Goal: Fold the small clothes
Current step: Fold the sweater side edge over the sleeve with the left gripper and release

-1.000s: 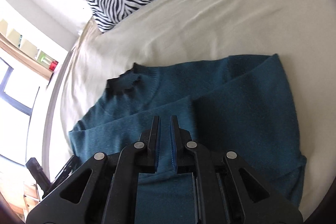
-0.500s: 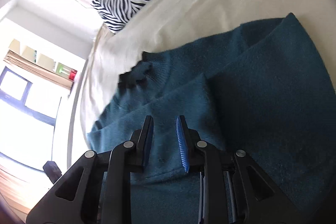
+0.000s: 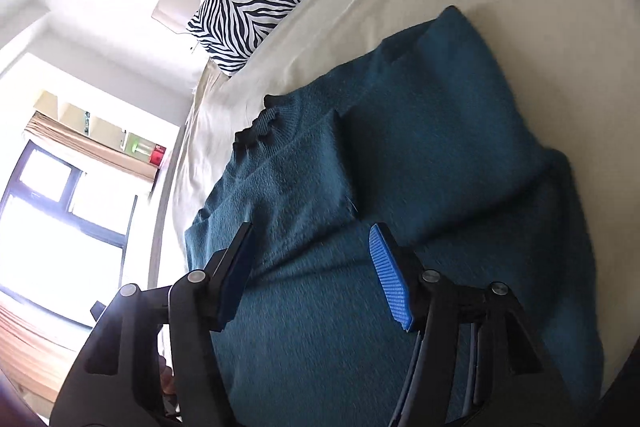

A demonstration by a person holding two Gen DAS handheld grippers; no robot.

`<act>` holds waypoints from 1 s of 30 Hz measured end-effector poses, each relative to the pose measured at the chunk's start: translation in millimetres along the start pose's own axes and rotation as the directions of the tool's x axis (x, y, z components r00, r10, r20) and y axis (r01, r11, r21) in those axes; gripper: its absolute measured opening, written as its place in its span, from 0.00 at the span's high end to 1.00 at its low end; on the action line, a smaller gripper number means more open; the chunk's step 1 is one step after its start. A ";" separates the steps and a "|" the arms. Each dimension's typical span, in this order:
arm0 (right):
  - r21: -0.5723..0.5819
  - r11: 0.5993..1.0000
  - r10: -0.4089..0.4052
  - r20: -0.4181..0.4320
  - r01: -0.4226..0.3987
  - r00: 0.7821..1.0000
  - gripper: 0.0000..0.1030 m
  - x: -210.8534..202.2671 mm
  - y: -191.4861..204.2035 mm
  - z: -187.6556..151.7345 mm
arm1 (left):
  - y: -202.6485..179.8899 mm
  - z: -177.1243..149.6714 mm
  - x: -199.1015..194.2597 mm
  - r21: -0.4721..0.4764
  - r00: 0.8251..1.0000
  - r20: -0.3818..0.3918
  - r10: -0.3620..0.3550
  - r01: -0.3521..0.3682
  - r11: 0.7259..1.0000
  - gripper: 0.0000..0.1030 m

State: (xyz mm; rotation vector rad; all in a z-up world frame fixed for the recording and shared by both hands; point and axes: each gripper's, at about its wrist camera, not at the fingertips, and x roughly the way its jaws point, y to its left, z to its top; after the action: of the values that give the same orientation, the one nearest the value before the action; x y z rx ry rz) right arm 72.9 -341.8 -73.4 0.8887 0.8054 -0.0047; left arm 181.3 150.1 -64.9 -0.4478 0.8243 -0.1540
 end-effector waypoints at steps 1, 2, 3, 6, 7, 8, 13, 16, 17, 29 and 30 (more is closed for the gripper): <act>-0.002 1.000 -0.002 0.000 0.002 1.000 0.45 -13.3 -4.9 -10.3 | -1.2 -9.7 -12.2 0.011 1.000 0.006 -0.001 0.001 1.000 0.64; -0.002 1.000 -0.006 0.001 0.006 1.000 0.45 -27.9 -10.8 -21.0 | -2.7 -21.6 -23.5 0.021 1.000 0.004 -0.001 0.001 1.000 0.60; -0.002 1.000 -0.009 0.006 0.009 1.000 0.45 -42.4 -16.6 -32.4 | -4.9 -35.1 -33.9 0.033 1.000 -0.003 0.000 0.000 0.999 0.54; 0.026 0.999 -0.019 0.021 0.019 1.000 0.45 -83.0 -39.6 -65.3 | -9.1 -77.3 -59.6 0.052 0.999 -0.040 0.021 -0.019 0.998 0.40; 0.039 0.999 -0.025 0.028 0.024 0.999 0.45 -95.9 -47.9 -75.2 | -9.8 -91.1 -68.2 0.049 0.998 -0.052 0.023 -0.020 0.999 0.39; 0.049 0.998 -0.032 0.037 0.030 0.999 0.45 -108.6 -55.4 -84.8 | -10.0 -102.8 -75.7 0.047 0.998 -0.066 0.021 -0.018 0.999 0.38; 0.065 0.996 -0.072 0.083 0.066 0.994 0.44 -167.4 -81.9 -125.1 | -8.3 -145.8 -92.9 -0.018 0.984 -0.179 -0.022 0.020 1.000 0.37; 0.049 0.995 -0.090 0.087 0.086 0.992 0.44 -189.8 -87.7 -142.4 | -8.9 -161.0 -100.8 -0.011 0.975 -0.224 -0.016 0.014 1.000 0.38; 0.036 0.994 -0.109 0.084 0.106 0.991 0.44 -194.7 -89.0 -147.6 | -10.6 -164.0 -103.3 -0.002 0.970 -0.241 -0.015 0.015 1.000 0.39; 0.015 0.984 -0.178 0.010 0.178 0.984 0.44 -221.7 -108.8 -189.8 | -11.4 -193.1 -124.9 0.032 0.938 -0.348 0.004 0.008 0.999 0.63; 0.020 0.983 -0.184 0.009 0.184 0.983 0.44 -223.9 -109.3 -190.4 | -12.7 -195.2 -125.7 0.036 0.935 -0.355 0.001 0.013 0.999 0.63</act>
State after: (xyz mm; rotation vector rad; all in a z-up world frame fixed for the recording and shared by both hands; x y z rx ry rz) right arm -240.5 -351.3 -77.3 0.8289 0.8764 -0.1792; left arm -46.9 113.4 -90.2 -0.3913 1.1743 -0.2609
